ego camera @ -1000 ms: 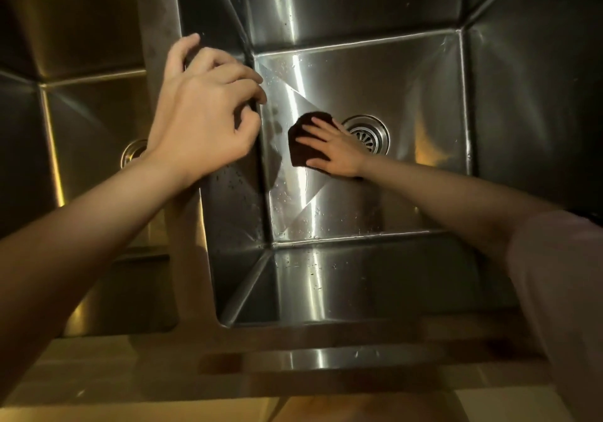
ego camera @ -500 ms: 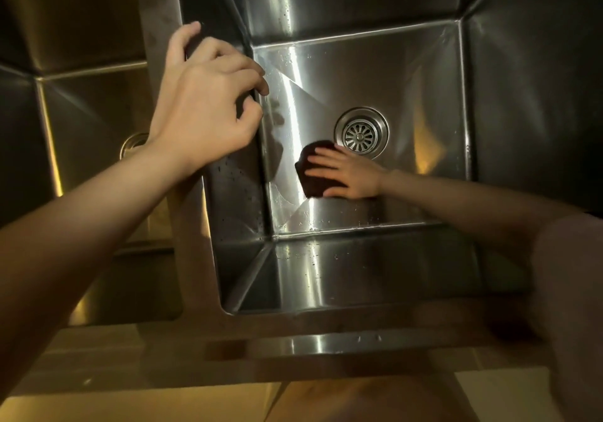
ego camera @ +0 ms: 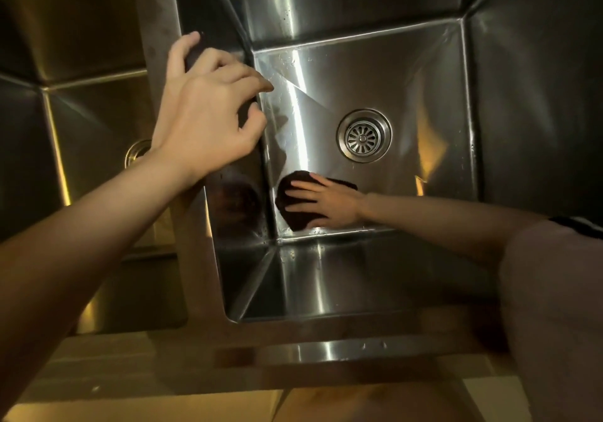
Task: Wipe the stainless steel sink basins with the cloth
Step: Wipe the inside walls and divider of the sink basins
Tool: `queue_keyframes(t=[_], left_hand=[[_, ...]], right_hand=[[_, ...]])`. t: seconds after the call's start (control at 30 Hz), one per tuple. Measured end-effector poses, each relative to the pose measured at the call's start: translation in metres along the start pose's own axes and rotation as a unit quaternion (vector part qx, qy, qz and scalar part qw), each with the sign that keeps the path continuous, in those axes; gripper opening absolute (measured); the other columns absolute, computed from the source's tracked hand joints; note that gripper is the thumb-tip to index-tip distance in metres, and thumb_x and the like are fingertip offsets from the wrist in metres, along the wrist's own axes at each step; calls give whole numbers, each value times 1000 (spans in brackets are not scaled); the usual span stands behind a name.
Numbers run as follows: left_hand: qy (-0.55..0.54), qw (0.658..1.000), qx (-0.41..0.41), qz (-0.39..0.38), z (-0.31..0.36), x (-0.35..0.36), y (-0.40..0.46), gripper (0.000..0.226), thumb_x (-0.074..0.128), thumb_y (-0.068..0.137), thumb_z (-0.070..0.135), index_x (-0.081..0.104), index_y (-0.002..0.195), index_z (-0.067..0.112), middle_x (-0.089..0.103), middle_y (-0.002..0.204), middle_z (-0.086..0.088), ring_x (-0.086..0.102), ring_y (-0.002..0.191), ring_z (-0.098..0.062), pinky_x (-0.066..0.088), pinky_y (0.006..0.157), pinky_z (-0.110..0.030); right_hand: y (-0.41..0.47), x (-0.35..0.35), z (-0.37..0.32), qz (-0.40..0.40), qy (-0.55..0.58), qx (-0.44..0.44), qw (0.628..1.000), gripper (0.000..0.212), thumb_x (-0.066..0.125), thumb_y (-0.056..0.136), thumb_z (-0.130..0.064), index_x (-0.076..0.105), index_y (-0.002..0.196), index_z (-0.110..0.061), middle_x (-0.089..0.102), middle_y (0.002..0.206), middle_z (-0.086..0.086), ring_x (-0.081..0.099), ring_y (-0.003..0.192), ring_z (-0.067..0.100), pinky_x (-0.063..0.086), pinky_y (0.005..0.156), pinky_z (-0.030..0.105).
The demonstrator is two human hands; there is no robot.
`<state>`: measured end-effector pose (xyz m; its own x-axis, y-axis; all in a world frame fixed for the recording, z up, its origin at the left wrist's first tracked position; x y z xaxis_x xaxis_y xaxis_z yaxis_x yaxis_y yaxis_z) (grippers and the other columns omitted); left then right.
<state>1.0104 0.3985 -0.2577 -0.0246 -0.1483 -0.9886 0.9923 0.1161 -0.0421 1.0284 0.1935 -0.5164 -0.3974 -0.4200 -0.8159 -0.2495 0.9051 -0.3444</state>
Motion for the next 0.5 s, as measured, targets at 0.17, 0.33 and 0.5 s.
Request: queue_keyframes(t=[0.17,0.33,0.5], left_hand=[[-11,1000,-5,4,0,-1,-1,40,39,93,31,69,116,18,69,115,1,52,118,-20,11,118,-45],[-11,1000,-5,13,0,-1,0,38,41,92,30,69,115,19,69,113,3,52,116,-19,11,117,-43],[-13,1000,-3,26,-1,1,-1,34,44,91,29,70,111,19,69,111,4,53,113,-18,14,117,-44]], right_hand=[[-31,-13,44,35,26,59,997,61,41,95,-55,29,149,-31,18,160,0,5,150,22,0,121,47],[3,-26,37,68,64,159,983,62,40,95,-54,25,150,-29,14,161,2,-1,150,24,-5,119,50],[29,-6,-14,48,67,144,986,55,26,102,-46,16,153,-27,8,162,3,-7,150,23,-8,119,49]])
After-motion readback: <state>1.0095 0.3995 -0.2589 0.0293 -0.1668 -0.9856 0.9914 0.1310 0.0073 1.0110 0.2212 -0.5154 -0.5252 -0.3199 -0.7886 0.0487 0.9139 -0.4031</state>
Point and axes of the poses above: each hand's wrist, its own y-axis towards the middle knuckle, its own x-axis out of the palm, z = x × y, the point moved 2 cm from there along y, towards the middle knuckle
